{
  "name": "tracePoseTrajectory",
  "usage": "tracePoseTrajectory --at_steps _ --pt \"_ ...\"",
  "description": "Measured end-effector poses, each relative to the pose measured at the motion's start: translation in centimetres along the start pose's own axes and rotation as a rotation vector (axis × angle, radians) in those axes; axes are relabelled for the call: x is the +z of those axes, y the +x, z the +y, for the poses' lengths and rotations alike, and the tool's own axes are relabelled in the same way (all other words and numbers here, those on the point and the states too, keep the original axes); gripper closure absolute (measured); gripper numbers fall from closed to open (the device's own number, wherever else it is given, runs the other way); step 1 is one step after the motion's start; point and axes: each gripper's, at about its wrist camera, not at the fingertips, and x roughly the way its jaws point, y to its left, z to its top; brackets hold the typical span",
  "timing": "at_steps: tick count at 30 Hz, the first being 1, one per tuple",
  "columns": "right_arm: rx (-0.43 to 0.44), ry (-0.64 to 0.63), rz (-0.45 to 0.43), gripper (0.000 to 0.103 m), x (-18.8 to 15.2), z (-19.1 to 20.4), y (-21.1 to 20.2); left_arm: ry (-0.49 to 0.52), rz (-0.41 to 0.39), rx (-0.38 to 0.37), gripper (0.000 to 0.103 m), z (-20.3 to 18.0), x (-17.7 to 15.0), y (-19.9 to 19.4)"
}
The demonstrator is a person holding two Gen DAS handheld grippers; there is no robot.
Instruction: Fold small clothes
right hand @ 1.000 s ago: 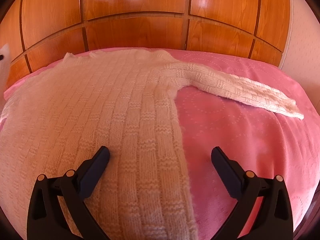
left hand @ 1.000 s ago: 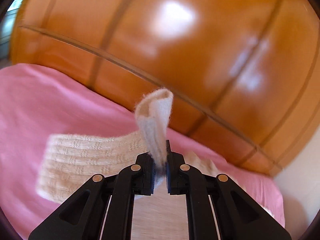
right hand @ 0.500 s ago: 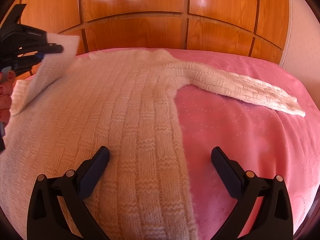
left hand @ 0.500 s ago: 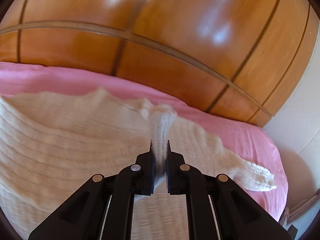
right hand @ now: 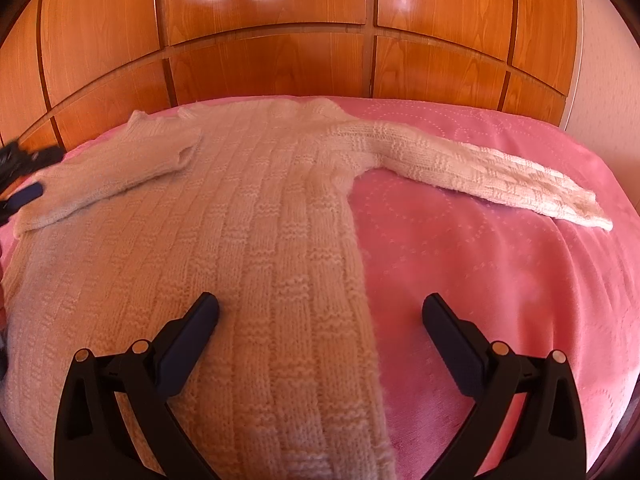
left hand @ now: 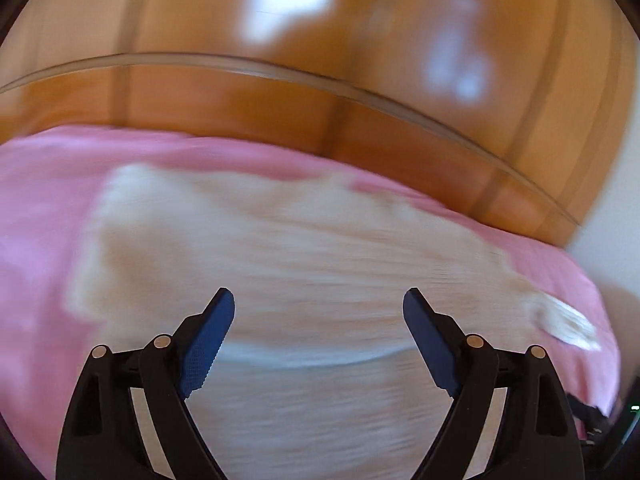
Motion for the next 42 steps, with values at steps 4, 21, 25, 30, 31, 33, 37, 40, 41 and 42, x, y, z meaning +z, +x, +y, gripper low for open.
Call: tracePoseTrajectory --at_steps 4,21,25,30,31,33,37,40,41,42 --pt "-0.001 -0.001 -0.001 0.002 0.0 0.0 0.0 -0.187 0.049 0.080 0.018 5.9 -1.3 -0.1" --pt "0.140 0.633 -0.062 0.027 1.8 -17.9 -0.7 -0.152 0.122 0.114 0.010 6.1 -2.2 1.5" --pt "0.151 0.898 -0.081 0.039 0.5 -24.7 0.5 -0.147 0.122 0.107 0.007 6.1 -2.4 1.5" --pt "0.112 1.035 -0.143 0.041 0.5 -29.5 1.6 -0.120 0.132 0.128 0.006 5.7 -2.4 2.0" --pt "0.108 1.056 -0.156 0.043 0.5 -30.2 1.8 -0.113 0.136 0.138 0.005 5.6 -2.4 2.1" --pt "0.110 1.111 -0.178 0.053 0.6 -31.6 2.4 -0.096 0.141 0.150 0.004 5.3 -2.4 2.3" --pt "0.118 1.173 -0.184 0.063 1.1 -33.3 3.6 -0.090 0.140 0.155 0.004 5.2 -2.5 2.5" --pt "0.107 1.212 -0.161 0.089 1.4 -34.5 4.1 -0.087 0.140 0.157 0.004 5.2 -2.5 2.5" --pt "0.101 1.230 -0.149 0.096 1.5 -35.3 4.4 -0.085 0.140 0.158 0.004 5.2 -2.5 2.6" --pt "0.104 1.248 -0.146 0.096 1.5 -35.7 4.4 -0.085 0.140 0.158 0.004 5.2 -2.5 2.6"
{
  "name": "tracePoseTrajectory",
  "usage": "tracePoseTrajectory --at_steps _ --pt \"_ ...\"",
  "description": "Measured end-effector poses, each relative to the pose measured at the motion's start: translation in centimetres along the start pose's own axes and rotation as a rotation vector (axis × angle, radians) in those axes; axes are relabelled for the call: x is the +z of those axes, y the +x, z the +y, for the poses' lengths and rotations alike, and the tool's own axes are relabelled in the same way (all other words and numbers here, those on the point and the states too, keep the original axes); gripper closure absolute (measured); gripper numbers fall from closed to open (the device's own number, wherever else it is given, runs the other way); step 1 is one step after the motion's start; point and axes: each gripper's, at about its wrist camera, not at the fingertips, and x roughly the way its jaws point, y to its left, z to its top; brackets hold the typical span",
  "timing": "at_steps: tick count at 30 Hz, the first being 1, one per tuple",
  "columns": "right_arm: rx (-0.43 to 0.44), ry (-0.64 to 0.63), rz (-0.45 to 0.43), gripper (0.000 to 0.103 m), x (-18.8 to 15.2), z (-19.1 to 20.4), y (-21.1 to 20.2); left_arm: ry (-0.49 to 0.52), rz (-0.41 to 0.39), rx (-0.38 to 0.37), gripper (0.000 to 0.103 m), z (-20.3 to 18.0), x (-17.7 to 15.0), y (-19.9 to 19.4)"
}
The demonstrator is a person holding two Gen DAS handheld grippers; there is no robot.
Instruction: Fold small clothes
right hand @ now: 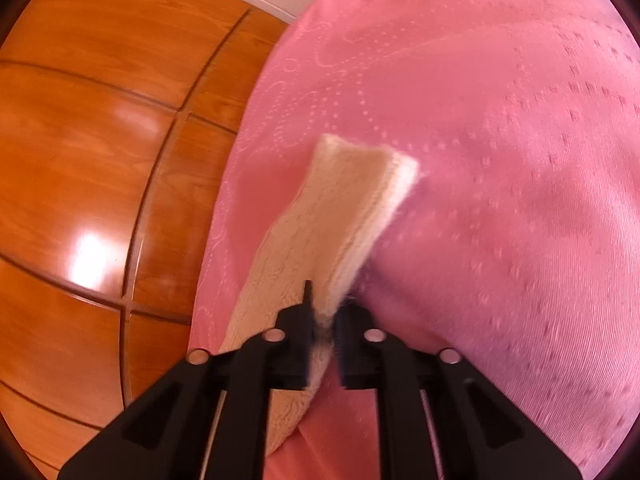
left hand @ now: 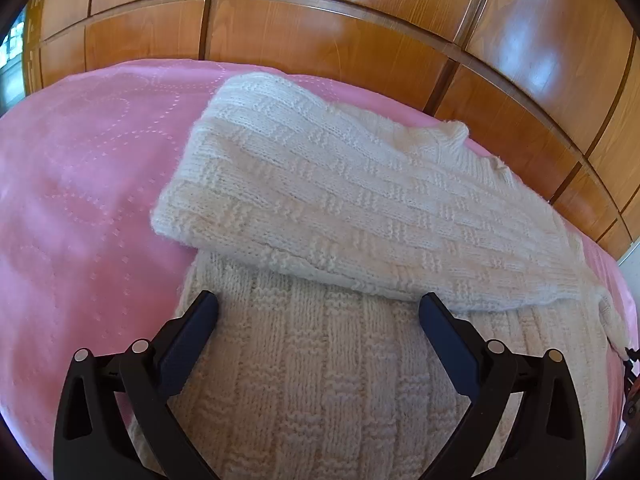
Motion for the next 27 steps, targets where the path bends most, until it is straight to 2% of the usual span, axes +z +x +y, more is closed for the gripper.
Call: tracePoseTrajectory --at_steps 3,11,17,24,27 --pt "0.009 -0.028 -0.022 0.096 0.0 1.8 -0.5 -0.004 -0.003 -0.005 0.004 0.0 0.0 0.0" --pt "0.061 -0.227 -0.065 0.096 -1.9 9.3 -3.9 -0.013 -0.003 -0.015 0.004 0.2 0.1 -0.2" --pt "0.121 -0.341 -0.035 0.096 -5.0 15.2 -4.4 -0.062 -0.036 -0.038 0.004 1.0 0.1 -1.5" --pt "0.168 -0.464 0.041 0.096 -10.2 20.2 -3.9 -0.075 -0.075 0.067 0.004 3.0 -0.9 -4.8" --pt "0.199 -0.539 0.079 0.096 -13.3 22.2 -3.4 -0.113 -0.050 0.063 0.004 4.1 -1.9 -4.6"
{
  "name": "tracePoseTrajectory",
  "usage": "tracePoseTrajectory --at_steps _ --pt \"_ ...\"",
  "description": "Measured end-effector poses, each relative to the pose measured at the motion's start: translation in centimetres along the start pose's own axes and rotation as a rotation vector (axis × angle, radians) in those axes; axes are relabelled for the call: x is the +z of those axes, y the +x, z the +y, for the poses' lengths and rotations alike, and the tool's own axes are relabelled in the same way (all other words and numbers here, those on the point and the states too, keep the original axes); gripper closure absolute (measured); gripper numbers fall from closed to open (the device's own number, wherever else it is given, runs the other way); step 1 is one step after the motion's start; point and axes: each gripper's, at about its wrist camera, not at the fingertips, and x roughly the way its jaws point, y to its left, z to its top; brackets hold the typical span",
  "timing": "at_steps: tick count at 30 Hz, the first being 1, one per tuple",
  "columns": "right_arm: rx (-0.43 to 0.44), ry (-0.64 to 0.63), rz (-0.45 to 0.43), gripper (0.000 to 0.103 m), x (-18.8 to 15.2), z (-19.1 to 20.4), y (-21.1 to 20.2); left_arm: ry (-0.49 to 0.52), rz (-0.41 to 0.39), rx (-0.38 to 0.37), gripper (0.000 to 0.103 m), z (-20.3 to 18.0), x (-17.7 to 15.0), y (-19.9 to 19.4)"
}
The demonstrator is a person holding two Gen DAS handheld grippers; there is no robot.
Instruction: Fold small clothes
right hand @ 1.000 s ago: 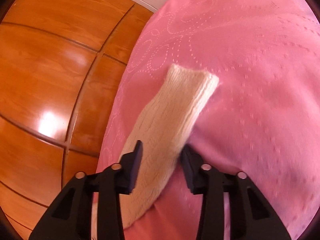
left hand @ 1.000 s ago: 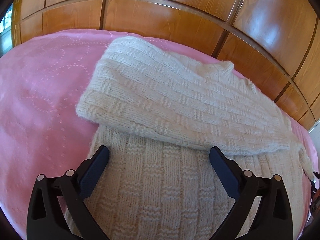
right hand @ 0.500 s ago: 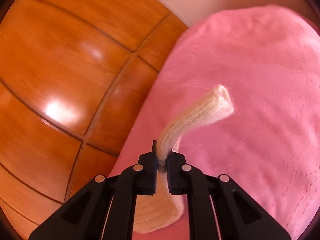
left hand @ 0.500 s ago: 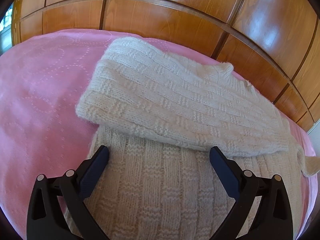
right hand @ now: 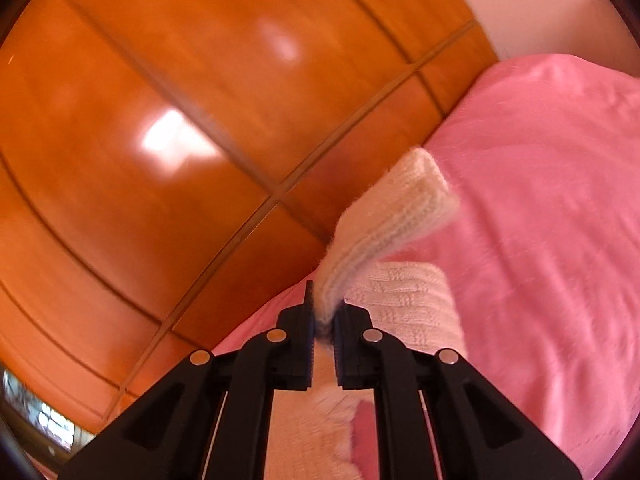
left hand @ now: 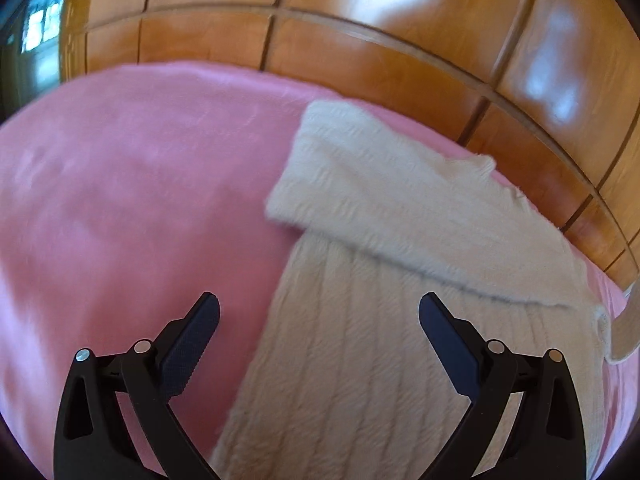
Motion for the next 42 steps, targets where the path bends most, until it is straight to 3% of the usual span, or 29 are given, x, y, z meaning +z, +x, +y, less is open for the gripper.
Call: tracePoseTrajectory --at_steps 6,14,19,20,21,22,24,26,27,30,32,35,37,40,42 --pt "0.086 -0.126 0.082 0.096 -3.9 6.3 3.4 0.022 0.026 -0.009 0.004 -0.5 -0.2 1.0" --pt "0.211 -0.334 0.240 0.096 -12.0 13.7 8.3 0.016 0.025 -0.028 0.004 -0.7 -0.5 1.3" --pt "0.169 -0.544 0.374 0.089 -18.4 15.4 11.6 0.019 0.024 -0.026 0.004 -0.7 -0.5 1.5" --pt "0.137 -0.596 0.387 0.077 -20.3 15.6 10.7 0.019 0.025 -0.027 0.004 -0.7 -0.5 1.5" --pt "0.094 -0.666 0.389 0.057 -21.4 15.3 11.0 0.019 0.025 -0.027 0.004 -0.7 -0.5 1.5" --pt "0.082 -0.708 0.376 0.048 -22.0 15.0 10.9 0.019 0.025 -0.025 0.004 -0.7 -0.5 1.5" --pt "0.052 -0.778 0.304 0.021 -22.6 13.6 9.4 0.016 0.028 -0.032 0.004 -0.8 -0.3 1.4" --pt "0.005 -0.794 0.211 0.012 -22.5 12.7 8.0 0.000 0.049 -0.061 0.007 -0.9 0.3 0.9" --pt "-0.047 -0.790 0.149 0.006 -22.4 12.2 7.1 -0.026 0.059 -0.093 0.015 -1.1 0.7 0.5" --pt "-0.195 -0.707 0.051 0.002 -21.0 9.6 6.3 -0.066 0.041 -0.196 0.017 -3.1 2.1 -1.1" --pt "-0.270 -0.593 0.019 0.002 -19.6 7.4 5.9 -0.045 0.063 -0.282 0.026 -5.8 3.1 -1.1" --pt "-0.344 -0.429 0.008 0.002 -18.3 4.4 6.0 0.042 0.068 -0.345 0.031 -10.2 4.2 -0.1" --pt "-0.345 -0.309 0.015 0.002 -17.4 2.0 5.9 0.071 0.081 -0.348 0.037 -12.2 4.8 1.2" --pt "-0.316 -0.129 -0.002 0.002 -16.1 -1.4 4.6 0.141 0.198 -0.296 0.037 -15.4 4.7 5.7" --pt "-0.279 -0.032 -0.006 0.002 -15.7 -3.1 4.6 0.111 0.266 -0.249 0.047 -15.9 4.1 8.6"
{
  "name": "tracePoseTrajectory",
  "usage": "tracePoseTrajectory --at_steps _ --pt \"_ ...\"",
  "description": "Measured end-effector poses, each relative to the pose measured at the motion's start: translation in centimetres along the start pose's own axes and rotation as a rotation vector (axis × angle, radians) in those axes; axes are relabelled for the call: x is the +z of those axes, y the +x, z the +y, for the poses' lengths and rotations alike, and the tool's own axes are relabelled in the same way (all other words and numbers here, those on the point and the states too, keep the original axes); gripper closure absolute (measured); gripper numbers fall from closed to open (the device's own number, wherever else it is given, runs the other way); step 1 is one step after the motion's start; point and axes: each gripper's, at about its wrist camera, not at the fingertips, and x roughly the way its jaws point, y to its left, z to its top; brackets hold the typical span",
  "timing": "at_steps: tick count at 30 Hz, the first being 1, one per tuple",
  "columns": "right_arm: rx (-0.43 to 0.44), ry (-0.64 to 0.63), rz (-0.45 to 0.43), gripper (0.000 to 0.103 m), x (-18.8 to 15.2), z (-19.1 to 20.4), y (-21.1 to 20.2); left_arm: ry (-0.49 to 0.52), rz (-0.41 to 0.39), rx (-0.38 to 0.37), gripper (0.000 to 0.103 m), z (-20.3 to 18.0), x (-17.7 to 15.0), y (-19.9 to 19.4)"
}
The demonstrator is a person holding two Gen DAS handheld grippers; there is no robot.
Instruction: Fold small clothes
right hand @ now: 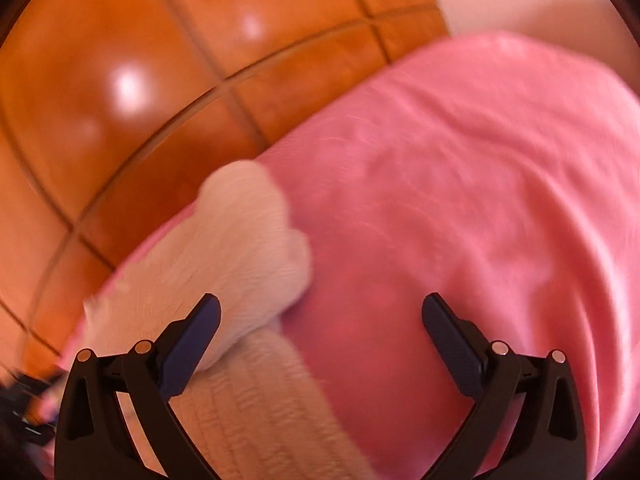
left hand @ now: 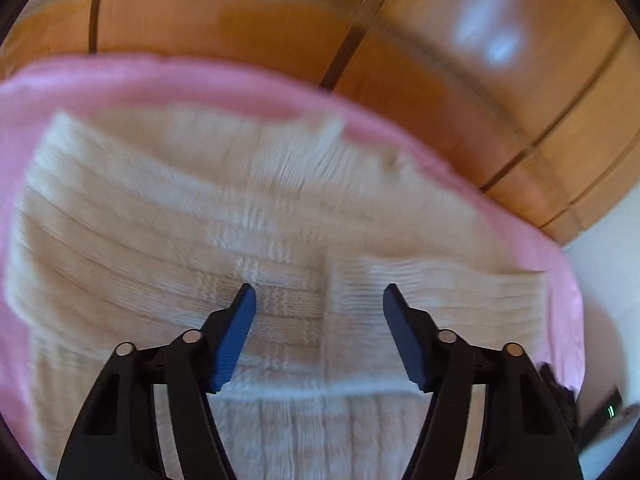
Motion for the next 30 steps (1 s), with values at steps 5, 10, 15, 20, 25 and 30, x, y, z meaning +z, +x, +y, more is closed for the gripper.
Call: tracePoseTrajectory --at_steps 5,10,15,20,25,30 --pt "0.016 0.007 -0.001 0.002 0.3 0.0 0.1 0.093 -0.051 -0.059 0.097 -1.9 -0.2 -0.3" --pt "0.014 0.004 0.006 0.002 0.8 -0.1 0.4 0.036 -0.159 -0.188 0.100 -0.8 1.4 -3.5" --pt "0.006 -0.008 0.013 0.002 0.3 0.1 0.1 -0.051 -0.249 -0.115 0.102 4.0 2.2 -5.1" --pt "-0.010 -0.024 0.022 0.002 0.3 0.5 0.1 -0.116 -0.193 -0.029 0.102 8.3 0.2 -2.2" --pt "-0.083 -0.173 0.116 0.002 0.8 3.2 1.4 -0.101 -0.238 -0.092 0.102 9.7 -1.5 -2.1" --pt "-0.212 -0.471 0.164 0.002 2.0 8.4 4.9 -0.130 -0.229 -0.134 0.102 10.7 -1.9 -2.3"
